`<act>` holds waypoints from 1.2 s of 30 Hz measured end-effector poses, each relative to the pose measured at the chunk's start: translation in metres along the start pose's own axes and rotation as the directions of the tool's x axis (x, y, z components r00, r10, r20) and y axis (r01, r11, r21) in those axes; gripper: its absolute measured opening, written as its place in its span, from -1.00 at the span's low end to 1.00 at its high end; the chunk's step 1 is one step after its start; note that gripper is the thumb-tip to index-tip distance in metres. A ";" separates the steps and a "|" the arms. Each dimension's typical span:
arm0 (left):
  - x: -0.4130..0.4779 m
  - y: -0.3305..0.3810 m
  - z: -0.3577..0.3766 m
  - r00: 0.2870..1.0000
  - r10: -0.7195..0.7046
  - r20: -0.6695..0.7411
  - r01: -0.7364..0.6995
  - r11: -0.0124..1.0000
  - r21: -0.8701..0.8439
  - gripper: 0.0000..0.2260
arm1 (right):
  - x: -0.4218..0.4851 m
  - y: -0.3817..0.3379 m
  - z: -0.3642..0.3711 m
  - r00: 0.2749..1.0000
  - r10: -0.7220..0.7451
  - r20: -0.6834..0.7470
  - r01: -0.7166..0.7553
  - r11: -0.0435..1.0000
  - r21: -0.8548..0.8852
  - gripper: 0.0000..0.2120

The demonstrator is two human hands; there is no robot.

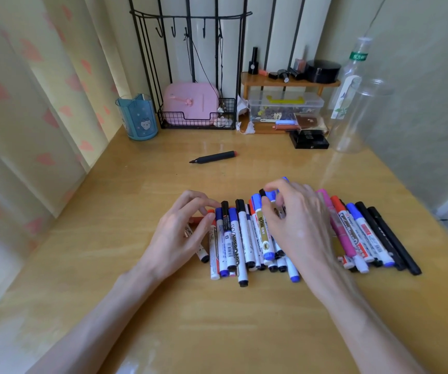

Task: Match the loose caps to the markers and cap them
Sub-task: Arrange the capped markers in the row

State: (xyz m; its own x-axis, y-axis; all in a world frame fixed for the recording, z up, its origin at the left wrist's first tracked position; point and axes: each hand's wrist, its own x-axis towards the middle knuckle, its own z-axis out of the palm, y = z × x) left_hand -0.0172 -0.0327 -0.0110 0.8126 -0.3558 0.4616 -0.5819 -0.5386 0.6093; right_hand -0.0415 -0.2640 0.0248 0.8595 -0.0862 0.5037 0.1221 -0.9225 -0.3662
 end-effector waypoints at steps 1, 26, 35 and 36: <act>0.000 -0.002 -0.001 1.000 -0.003 -0.007 0.003 1.000 0.001 -0.82 | 0.003 -0.003 0.003 0.999 -0.035 0.017 0.034 0.999 0.012 -0.79; 0.008 -0.059 -0.021 0.946 -0.168 -0.278 0.173 0.985 -0.007 -0.80 | 0.159 -0.046 0.127 0.673 0.038 0.739 0.102 0.984 -0.144 -0.20; 0.002 -0.068 -0.041 0.969 -0.133 -0.210 0.148 0.987 0.060 -0.79 | 0.158 -0.048 0.124 0.826 0.034 0.563 0.103 0.972 -0.210 -0.72; 0.000 -0.070 -0.041 0.979 -0.117 -0.168 0.136 0.984 0.111 -0.81 | 0.157 -0.049 0.122 0.811 0.048 0.582 0.091 0.974 -0.208 -0.74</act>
State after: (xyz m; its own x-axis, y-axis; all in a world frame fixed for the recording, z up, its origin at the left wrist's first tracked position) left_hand 0.0217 0.0365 -0.0267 0.8580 -0.1574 0.4890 -0.4587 -0.6633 0.5913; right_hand 0.1482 -0.1860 0.0263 0.9924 0.1048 -0.0646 0.0943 -0.9845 -0.1481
